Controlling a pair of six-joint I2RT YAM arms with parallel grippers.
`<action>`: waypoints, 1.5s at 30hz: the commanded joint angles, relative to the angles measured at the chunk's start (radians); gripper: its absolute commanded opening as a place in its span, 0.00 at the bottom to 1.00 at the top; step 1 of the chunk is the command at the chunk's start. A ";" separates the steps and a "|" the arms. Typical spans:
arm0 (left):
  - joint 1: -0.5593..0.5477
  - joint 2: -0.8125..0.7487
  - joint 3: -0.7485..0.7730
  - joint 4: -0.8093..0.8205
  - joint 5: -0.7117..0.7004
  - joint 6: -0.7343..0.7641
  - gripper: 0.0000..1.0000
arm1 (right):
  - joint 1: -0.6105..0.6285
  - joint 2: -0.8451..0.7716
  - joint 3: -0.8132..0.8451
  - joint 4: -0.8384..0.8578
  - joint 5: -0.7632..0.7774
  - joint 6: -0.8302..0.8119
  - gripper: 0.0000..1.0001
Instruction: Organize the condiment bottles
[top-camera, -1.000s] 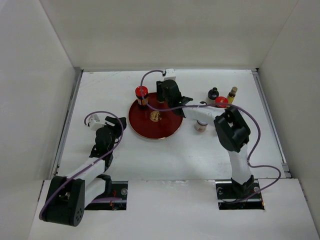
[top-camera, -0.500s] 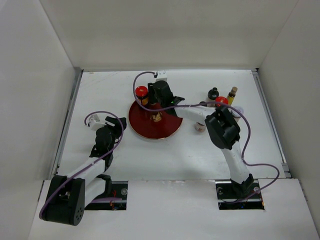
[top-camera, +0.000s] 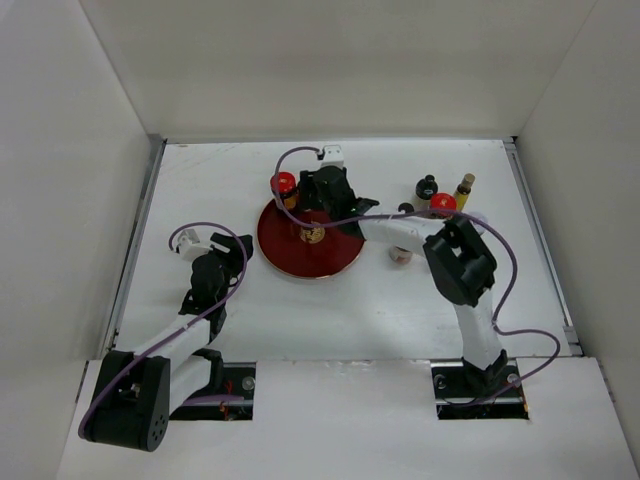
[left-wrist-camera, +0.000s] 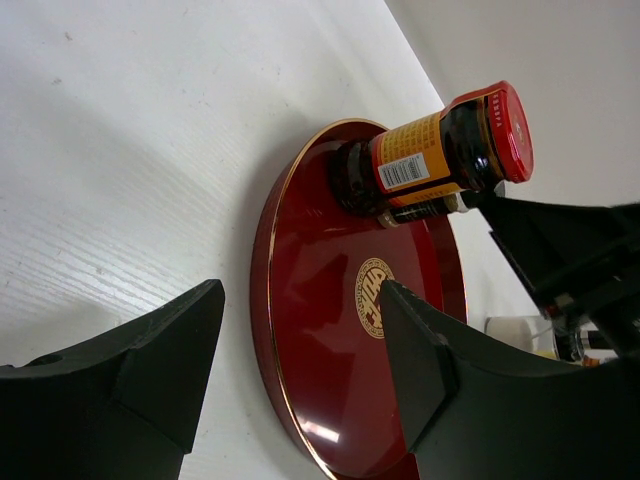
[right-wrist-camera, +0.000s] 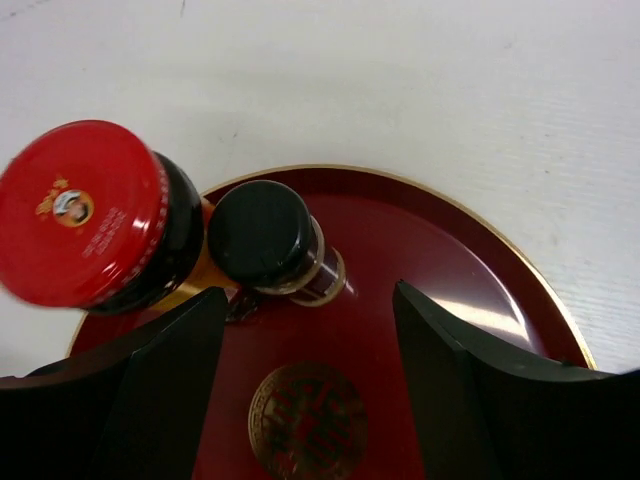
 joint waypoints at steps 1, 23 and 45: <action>-0.003 -0.020 -0.002 0.053 0.001 -0.001 0.62 | 0.006 -0.170 -0.061 0.068 0.035 0.023 0.73; -0.007 -0.006 0.004 0.053 0.003 0.000 0.62 | -0.270 -0.623 -0.661 0.077 0.238 0.022 0.70; -0.018 -0.005 0.006 0.054 -0.005 0.005 0.62 | -0.280 -0.548 -0.592 0.101 0.225 0.012 0.41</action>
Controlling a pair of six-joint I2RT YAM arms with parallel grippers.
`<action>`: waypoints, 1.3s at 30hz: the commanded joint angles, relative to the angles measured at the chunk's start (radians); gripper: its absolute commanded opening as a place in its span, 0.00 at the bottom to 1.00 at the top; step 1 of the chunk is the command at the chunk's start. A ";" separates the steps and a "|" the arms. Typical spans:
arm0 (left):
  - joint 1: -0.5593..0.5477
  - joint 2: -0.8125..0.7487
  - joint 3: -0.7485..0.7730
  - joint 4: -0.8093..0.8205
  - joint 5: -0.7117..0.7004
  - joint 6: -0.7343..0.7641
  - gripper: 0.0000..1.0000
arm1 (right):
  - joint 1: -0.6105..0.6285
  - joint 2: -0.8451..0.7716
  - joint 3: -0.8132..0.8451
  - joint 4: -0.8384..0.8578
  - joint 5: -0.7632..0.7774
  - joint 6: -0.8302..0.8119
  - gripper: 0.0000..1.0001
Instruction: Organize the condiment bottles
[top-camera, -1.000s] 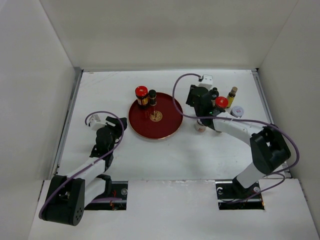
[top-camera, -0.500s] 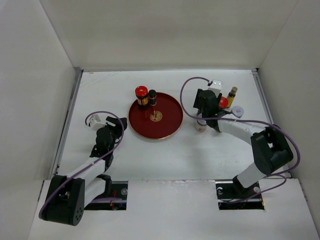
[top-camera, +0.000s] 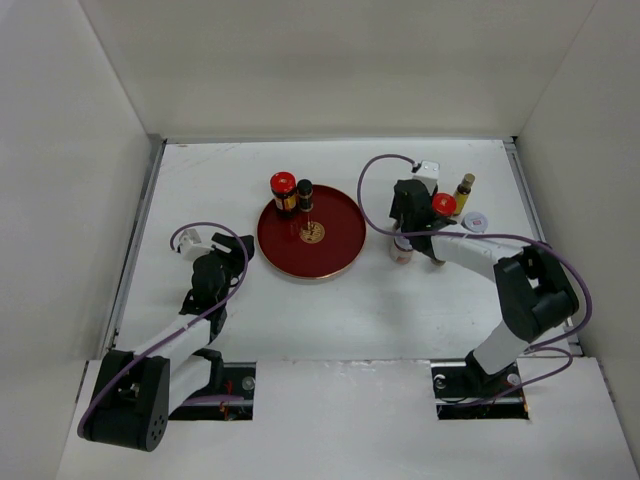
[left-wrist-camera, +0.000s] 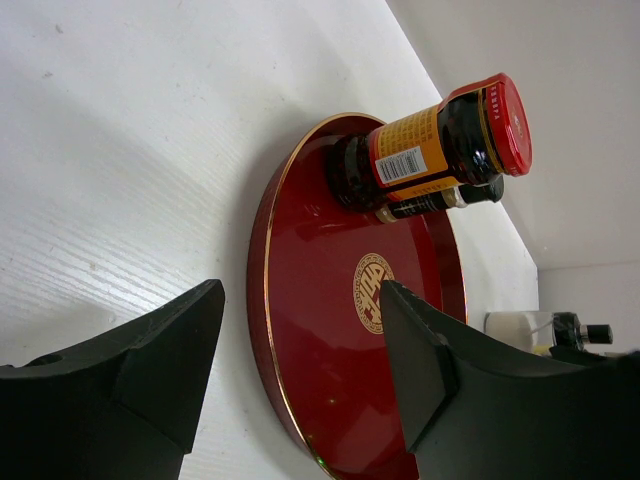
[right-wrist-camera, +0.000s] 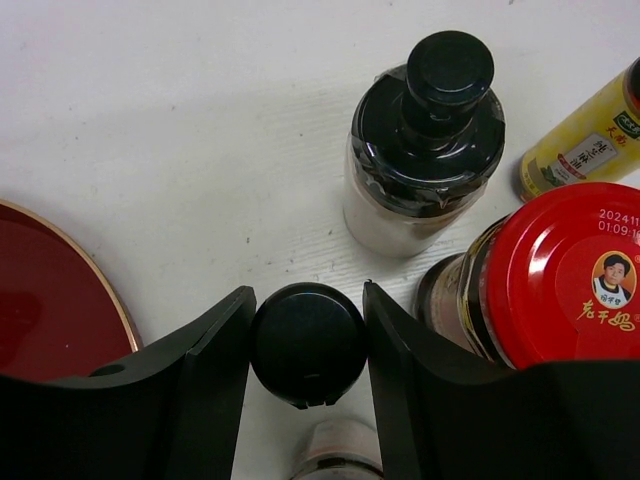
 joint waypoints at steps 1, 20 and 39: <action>-0.006 -0.001 0.007 0.054 -0.006 0.005 0.62 | 0.003 -0.062 0.043 0.088 0.022 -0.019 0.41; 0.003 0.002 0.003 0.063 0.003 -0.003 0.62 | 0.183 0.348 0.560 0.072 -0.120 -0.069 0.41; 0.014 0.005 0.001 0.065 0.019 -0.008 0.62 | 0.211 0.538 0.720 -0.031 -0.145 -0.010 0.55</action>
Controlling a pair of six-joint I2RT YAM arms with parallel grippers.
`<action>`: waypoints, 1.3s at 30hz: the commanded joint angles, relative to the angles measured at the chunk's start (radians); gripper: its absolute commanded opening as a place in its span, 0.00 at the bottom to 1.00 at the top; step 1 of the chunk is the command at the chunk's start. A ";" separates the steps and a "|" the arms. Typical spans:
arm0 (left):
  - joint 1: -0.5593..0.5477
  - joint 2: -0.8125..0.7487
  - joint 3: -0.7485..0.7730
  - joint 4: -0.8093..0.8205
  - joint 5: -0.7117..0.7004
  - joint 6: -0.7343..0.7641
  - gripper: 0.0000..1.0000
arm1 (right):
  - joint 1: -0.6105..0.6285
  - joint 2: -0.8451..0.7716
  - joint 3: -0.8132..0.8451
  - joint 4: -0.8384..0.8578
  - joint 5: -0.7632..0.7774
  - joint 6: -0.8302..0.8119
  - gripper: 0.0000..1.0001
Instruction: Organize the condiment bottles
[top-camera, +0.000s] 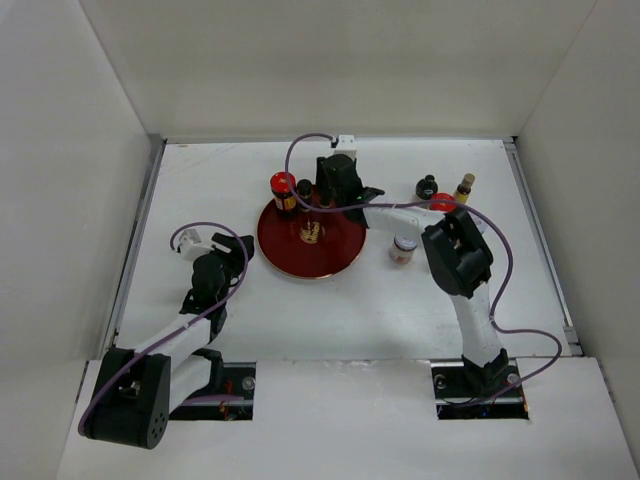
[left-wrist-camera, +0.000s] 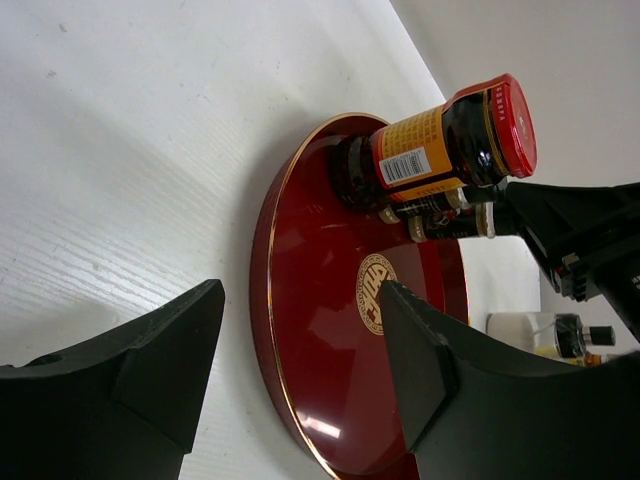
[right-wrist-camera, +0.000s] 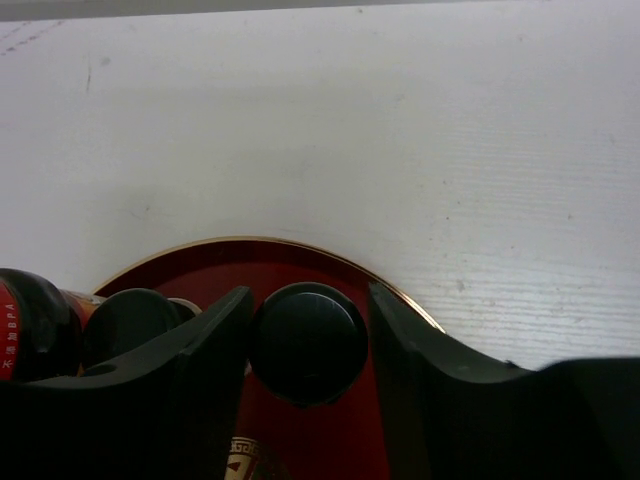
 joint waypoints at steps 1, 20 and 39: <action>0.009 -0.009 0.001 0.058 0.016 -0.007 0.62 | 0.012 0.010 0.039 0.000 -0.001 0.020 0.60; 0.005 -0.017 0.000 0.058 0.012 -0.007 0.62 | 0.024 -0.582 -0.517 0.128 0.070 0.038 0.36; -0.014 -0.018 0.004 0.058 -0.004 0.000 0.62 | -0.023 -0.821 -0.897 -0.064 0.305 0.155 0.87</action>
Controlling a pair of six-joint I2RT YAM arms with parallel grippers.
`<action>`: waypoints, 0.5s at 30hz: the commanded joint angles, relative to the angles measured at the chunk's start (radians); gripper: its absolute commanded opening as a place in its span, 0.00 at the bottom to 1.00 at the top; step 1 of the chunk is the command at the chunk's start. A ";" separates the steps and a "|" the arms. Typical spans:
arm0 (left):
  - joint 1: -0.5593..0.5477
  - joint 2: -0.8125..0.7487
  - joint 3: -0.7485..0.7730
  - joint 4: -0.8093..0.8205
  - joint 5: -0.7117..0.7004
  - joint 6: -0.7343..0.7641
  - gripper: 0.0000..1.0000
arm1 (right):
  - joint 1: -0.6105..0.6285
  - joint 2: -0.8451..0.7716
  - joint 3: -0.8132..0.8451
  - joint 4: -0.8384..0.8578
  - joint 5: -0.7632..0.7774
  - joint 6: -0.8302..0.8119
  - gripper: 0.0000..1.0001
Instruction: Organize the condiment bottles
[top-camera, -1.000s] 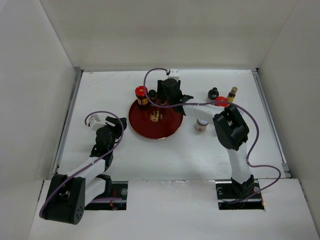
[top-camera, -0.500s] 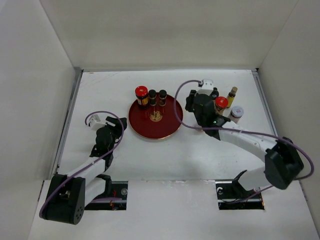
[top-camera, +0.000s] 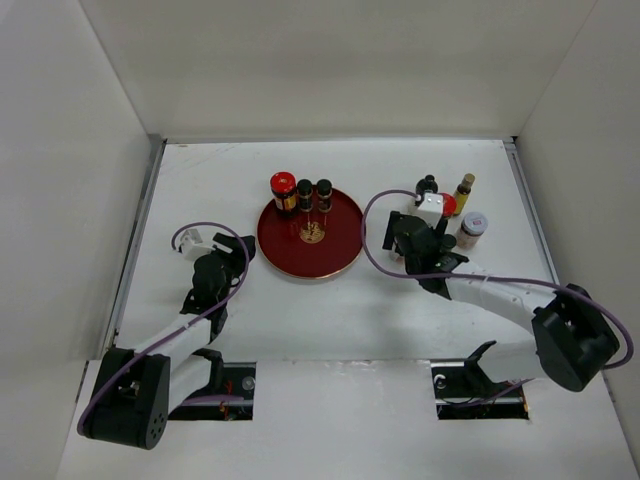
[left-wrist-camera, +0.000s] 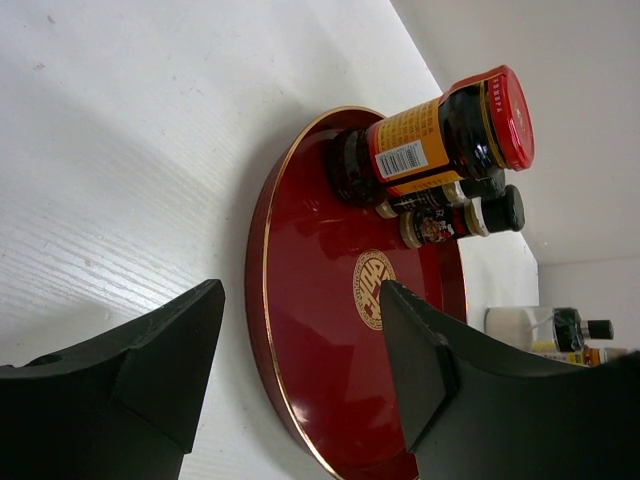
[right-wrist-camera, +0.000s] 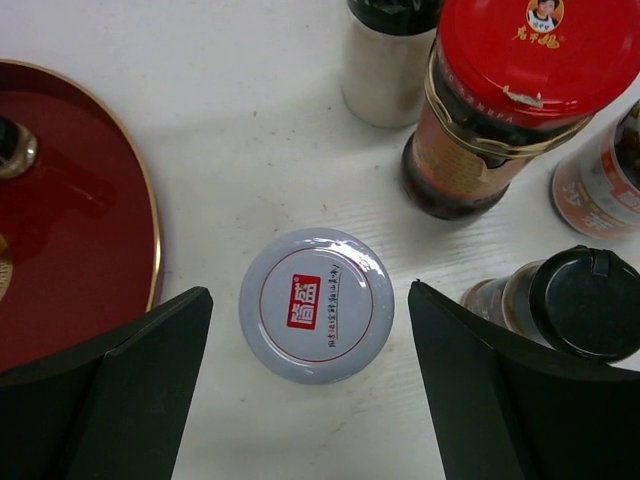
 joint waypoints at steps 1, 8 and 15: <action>-0.004 -0.026 0.004 0.053 -0.011 0.004 0.62 | -0.003 0.028 0.040 0.005 0.069 0.021 0.87; -0.004 -0.021 0.003 0.055 -0.013 0.004 0.62 | -0.032 0.098 0.048 0.022 0.036 0.022 0.79; -0.006 -0.012 0.006 0.059 -0.011 0.002 0.62 | -0.023 0.048 0.040 0.126 0.052 -0.039 0.51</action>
